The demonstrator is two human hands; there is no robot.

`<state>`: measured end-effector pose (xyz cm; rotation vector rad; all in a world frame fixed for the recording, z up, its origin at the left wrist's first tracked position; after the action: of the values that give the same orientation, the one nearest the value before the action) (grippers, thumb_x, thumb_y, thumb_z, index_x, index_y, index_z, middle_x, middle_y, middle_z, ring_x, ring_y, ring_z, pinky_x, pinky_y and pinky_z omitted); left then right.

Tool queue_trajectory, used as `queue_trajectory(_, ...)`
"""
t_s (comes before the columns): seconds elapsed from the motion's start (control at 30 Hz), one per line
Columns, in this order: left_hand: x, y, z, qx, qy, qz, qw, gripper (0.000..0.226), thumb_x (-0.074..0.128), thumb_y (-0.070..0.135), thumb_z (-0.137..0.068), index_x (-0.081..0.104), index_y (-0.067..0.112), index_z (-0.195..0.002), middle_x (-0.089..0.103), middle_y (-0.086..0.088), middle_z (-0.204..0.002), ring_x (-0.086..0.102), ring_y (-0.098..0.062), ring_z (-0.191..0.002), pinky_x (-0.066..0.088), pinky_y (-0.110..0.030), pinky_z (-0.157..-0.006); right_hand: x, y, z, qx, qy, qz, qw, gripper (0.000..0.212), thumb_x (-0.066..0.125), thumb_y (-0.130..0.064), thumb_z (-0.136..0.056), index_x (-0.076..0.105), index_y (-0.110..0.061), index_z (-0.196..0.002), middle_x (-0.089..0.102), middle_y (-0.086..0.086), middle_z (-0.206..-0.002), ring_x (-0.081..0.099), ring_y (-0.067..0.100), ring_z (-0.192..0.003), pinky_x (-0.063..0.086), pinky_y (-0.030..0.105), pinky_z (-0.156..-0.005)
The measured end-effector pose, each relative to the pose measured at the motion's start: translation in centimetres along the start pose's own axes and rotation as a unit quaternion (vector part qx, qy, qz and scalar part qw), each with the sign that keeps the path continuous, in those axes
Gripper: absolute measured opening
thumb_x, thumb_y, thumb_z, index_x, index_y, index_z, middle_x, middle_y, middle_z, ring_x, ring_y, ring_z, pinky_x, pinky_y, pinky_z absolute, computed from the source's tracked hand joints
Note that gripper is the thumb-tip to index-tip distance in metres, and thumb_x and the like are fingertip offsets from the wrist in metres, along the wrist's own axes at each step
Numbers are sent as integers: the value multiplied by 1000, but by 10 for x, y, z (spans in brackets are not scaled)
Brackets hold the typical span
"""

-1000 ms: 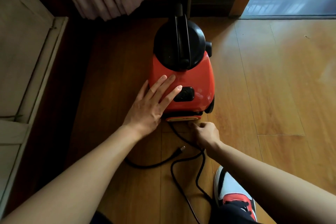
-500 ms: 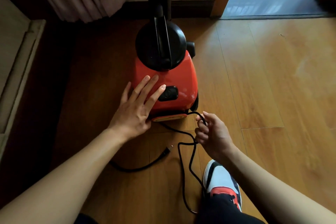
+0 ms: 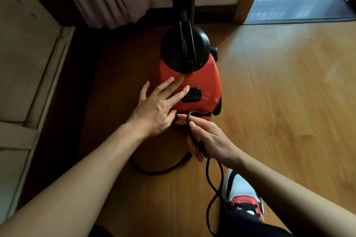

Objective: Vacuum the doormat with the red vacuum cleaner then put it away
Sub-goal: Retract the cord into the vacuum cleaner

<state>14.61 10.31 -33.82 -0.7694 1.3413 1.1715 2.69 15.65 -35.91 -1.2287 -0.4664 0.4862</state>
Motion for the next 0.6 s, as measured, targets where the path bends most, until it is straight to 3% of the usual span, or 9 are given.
queue_trajectory(0.07,-2,-1,1,13,-2,-4,1000,71,46,33,-99,6,46,-156,-5,19,-166,-7,-6,-152,0,-57,-121,5,2,-9,2,2,-1,1000,36,36,-23,-112,55,-19,-142,49,13,-69,48,16,-47,40,22,-41)
queue_trajectory(0.17,-7,-8,1,22,3,32,999,69,41,27,-94,14,48,-155,0,21,-165,-3,-3,-152,4,-51,-122,7,7,-22,3,10,15,1000,31,39,-27,-111,65,-11,-117,45,2,-62,42,16,-46,35,28,-39)
queue_trajectory(0.23,-8,-10,0,25,14,48,998,61,33,38,-96,16,49,-154,1,22,-165,-2,-1,-151,7,-47,-121,11,11,-27,4,-3,36,999,31,41,-27,-110,65,-8,-107,50,-6,-58,44,11,-45,35,26,-41)
queue_trajectory(0.3,-7,-9,-1,30,27,50,998,59,30,55,-97,17,48,-154,2,22,-165,-1,-2,-152,10,-46,-120,16,17,-29,7,-7,58,998,29,43,-24,-110,67,-10,-102,58,-14,-60,53,2,-50,40,15,-49)
queue_trajectory(0.4,-4,-7,0,42,39,24,998,73,49,61,-91,16,45,-155,2,18,-166,2,-7,-152,16,-45,-118,21,34,-37,25,17,90,995,30,50,-30,-107,75,-14,-101,69,-13,-70,61,2,-64,46,19,-60)
queue_trajectory(0.47,-1,-7,0,42,39,-2,998,87,62,57,-86,13,44,-156,1,16,-167,2,-10,-153,18,-46,-118,26,49,-40,59,33,88,994,31,55,-37,-105,79,-19,-95,71,1,-71,62,13,-63,49,31,-59)
queue_trajectory(0.6,3,-7,0,42,37,-63,996,106,77,50,-76,9,40,-157,0,11,-168,4,-16,-153,20,-49,-117,34,77,-46,156,76,-26,984,47,57,-39,-103,71,1,-83,54,2,-59,45,8,-45,33,21,-42)
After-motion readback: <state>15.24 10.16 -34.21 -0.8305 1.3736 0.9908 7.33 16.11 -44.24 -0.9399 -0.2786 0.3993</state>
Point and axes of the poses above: each hand's wrist, its own z-axis away from the middle knuckle, its own x-axis out of the palm, y = z × x, the point moved 10 cm from there along -z, towards the middle knuckle
